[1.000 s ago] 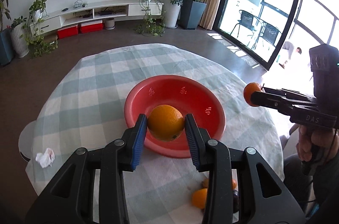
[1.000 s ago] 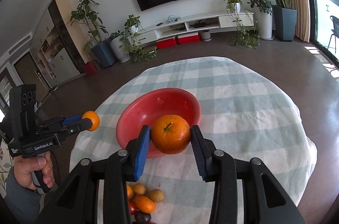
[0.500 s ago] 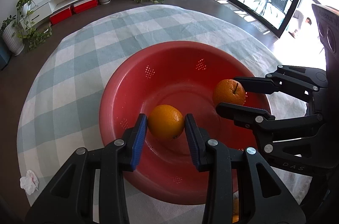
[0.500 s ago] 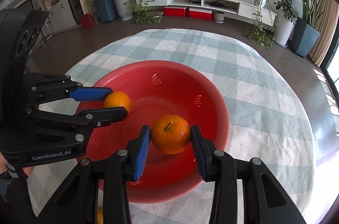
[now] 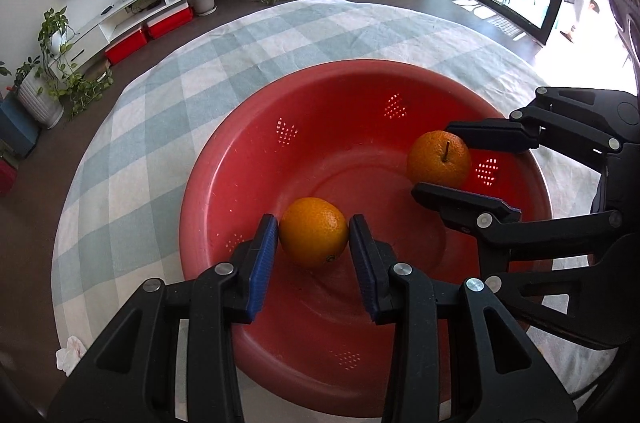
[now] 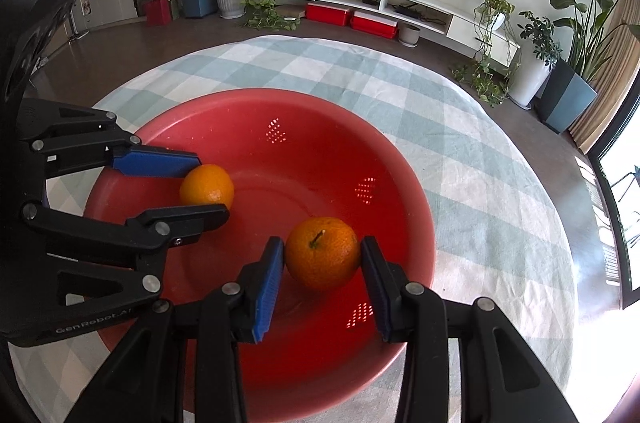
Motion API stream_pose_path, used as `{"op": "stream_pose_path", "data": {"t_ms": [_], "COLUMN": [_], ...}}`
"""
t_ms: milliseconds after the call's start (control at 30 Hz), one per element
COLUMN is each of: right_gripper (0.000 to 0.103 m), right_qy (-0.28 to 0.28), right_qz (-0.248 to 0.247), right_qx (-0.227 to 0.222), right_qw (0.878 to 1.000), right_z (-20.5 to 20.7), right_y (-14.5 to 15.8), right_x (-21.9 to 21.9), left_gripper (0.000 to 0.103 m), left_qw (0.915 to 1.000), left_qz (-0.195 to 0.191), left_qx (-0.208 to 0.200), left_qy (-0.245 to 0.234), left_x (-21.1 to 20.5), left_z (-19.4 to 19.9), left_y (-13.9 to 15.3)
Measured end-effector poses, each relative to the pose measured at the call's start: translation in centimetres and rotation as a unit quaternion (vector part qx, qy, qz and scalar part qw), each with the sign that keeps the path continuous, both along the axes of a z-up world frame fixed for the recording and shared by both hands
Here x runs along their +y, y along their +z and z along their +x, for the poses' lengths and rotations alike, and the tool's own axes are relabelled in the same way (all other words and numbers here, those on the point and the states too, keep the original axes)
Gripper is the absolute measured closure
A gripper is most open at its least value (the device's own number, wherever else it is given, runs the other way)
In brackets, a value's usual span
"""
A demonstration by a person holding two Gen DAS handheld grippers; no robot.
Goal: Organize fruits
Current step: 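Carry both fruits into the red bowl and open both tools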
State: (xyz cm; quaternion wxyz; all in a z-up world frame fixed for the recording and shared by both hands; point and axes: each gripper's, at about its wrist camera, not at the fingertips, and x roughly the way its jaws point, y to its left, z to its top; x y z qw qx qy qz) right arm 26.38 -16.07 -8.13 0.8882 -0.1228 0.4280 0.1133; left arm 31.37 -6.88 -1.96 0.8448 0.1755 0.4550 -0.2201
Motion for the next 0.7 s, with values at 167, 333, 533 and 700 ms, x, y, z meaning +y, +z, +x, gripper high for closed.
{"op": "stream_pose_path", "data": {"t_ms": [167, 333, 533, 700], "right_gripper": [0.059, 0.056, 0.052, 0.035], "right_qy": [0.006, 0.011, 0.003, -0.01], "right_qz": [-0.015, -0.004, -0.003, 0.018], "right_qx": [-0.009, -0.009, -0.016, -0.046], "right_qw": [1.0, 1.0, 1.0, 0.999], "right_z": [-0.1, -0.2, -0.6, -2.0], "right_y": [-0.2, -0.1, 0.6, 2.8], "right_x": [0.3, 0.0, -0.2, -1.2], "left_gripper": [0.068, 0.06, 0.051, 0.036], "left_qw": [0.9999, 0.9996, 0.9995, 0.9977], "left_qz": [0.013, 0.018, 0.005, -0.007], "left_qx": [-0.008, -0.02, -0.03, -0.062], "left_qy": [-0.001, 0.005, 0.012, 0.026], "left_x": [-0.4, -0.3, 0.3, 1.4], "left_z": [0.0, 0.1, -0.1, -1.4], "left_y": [-0.2, -0.1, 0.6, 2.8]}}
